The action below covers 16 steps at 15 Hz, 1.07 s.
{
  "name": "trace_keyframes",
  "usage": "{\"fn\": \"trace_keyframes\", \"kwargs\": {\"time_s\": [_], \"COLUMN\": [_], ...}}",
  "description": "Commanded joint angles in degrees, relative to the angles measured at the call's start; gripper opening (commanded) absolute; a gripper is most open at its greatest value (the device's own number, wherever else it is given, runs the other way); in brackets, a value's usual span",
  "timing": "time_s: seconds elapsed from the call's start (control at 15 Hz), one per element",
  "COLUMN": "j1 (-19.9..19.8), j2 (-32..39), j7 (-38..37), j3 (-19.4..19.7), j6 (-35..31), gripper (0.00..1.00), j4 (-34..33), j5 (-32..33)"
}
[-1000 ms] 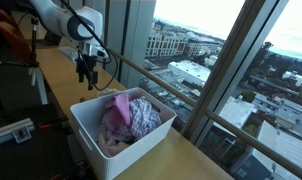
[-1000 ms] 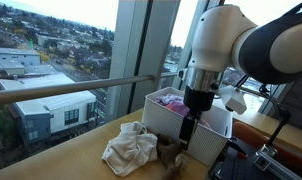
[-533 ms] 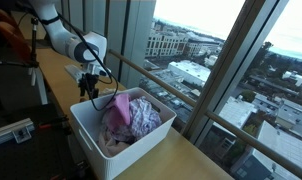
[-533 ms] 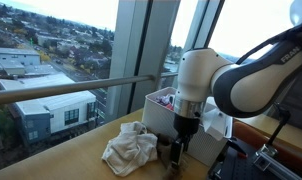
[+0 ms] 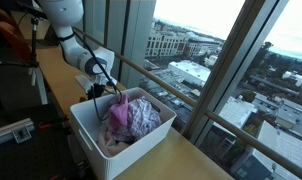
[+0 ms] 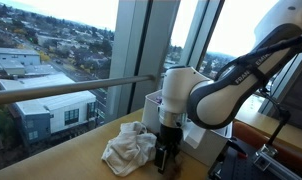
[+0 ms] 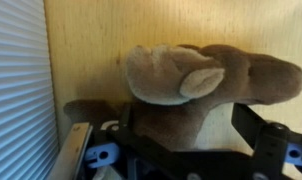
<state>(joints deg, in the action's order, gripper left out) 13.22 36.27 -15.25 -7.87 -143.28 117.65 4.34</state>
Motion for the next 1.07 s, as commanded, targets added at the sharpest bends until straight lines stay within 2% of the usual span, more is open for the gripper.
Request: {"fn": "trace_keyframes", "kwargs": {"time_s": [0.0,0.07,0.13,0.2,0.73,0.87,1.0], "j1": [2.45,2.82,3.17,3.54,6.97,7.48,7.42], "j2": [3.66,4.0,4.04,3.93,-2.93,-5.71,-9.55], "j7": [-0.05,-0.17,-0.36,-0.59,-3.89,-4.8,-5.56], "j3": [0.73,0.79,0.84,0.95,2.21,2.68,2.92], "j6": [0.03,0.01,0.09,0.25,2.0,2.43,2.95], "gripper": [1.0,1.0,0.75,0.74,0.13,0.0,0.03], "j4": [-3.5,-3.78,-3.87,-3.94,-0.09,1.75,3.81], "j5": [-1.12,-1.06,-1.04,-0.96,0.54,0.85,0.91]}}
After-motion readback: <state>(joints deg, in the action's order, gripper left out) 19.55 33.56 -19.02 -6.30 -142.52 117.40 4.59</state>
